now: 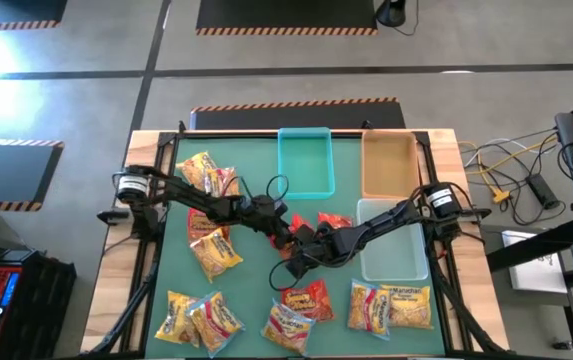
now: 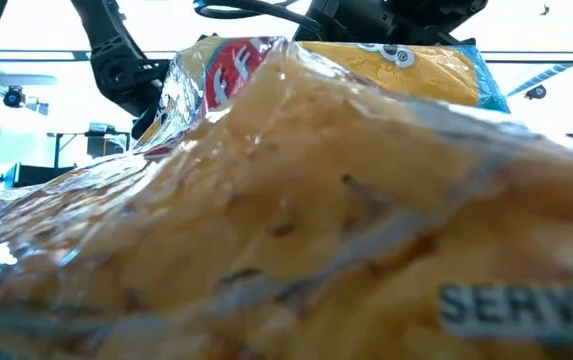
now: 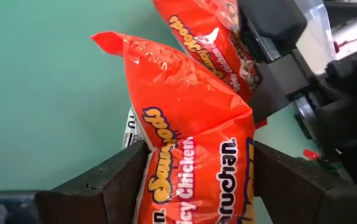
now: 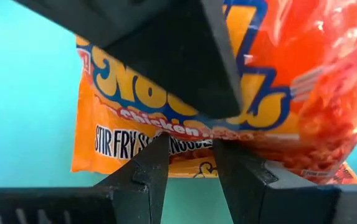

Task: Sort Maruchan noodles
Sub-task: Put the orange noodle pack into the green bin

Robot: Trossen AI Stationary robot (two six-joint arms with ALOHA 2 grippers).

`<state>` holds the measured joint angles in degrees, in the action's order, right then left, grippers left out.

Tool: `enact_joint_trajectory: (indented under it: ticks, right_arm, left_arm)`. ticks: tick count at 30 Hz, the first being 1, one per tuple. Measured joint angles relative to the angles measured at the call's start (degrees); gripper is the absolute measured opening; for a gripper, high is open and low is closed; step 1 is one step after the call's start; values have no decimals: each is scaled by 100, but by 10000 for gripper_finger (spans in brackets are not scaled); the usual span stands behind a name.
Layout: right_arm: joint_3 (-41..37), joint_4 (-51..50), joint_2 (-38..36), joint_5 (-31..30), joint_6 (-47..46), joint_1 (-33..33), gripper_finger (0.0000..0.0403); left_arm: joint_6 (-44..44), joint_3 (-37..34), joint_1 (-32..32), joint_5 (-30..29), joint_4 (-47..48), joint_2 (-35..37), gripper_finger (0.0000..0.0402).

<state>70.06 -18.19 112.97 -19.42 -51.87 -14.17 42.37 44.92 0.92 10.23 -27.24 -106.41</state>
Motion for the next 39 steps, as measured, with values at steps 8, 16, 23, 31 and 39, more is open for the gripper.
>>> enact_joint_trajectory:
  ticks: [8, 16, 23, 31, 39]
  right_arm:
    - [-9, -97, -318, 114, 349, 2, 123]
    - [-26, -240, -709, 120, 596, 2, 123]
    - [-24, -390, -1019, 9, 696, 9, 123]
    - [-15, -485, -1524, -57, 951, 17, 123]
    - [1, -784, -2279, -35, 1356, 17, 123]
  left_arm:
    - [7, -60, 12, 196, 448, 191, 222]
    - [206, -55, 1, 283, 527, 233, 149]
    - [335, -52, -1, 283, 533, 333, 122]
    - [330, -51, 54, 227, 565, 812, 123]
    - [215, 248, 329, -390, 987, 1115, 123]
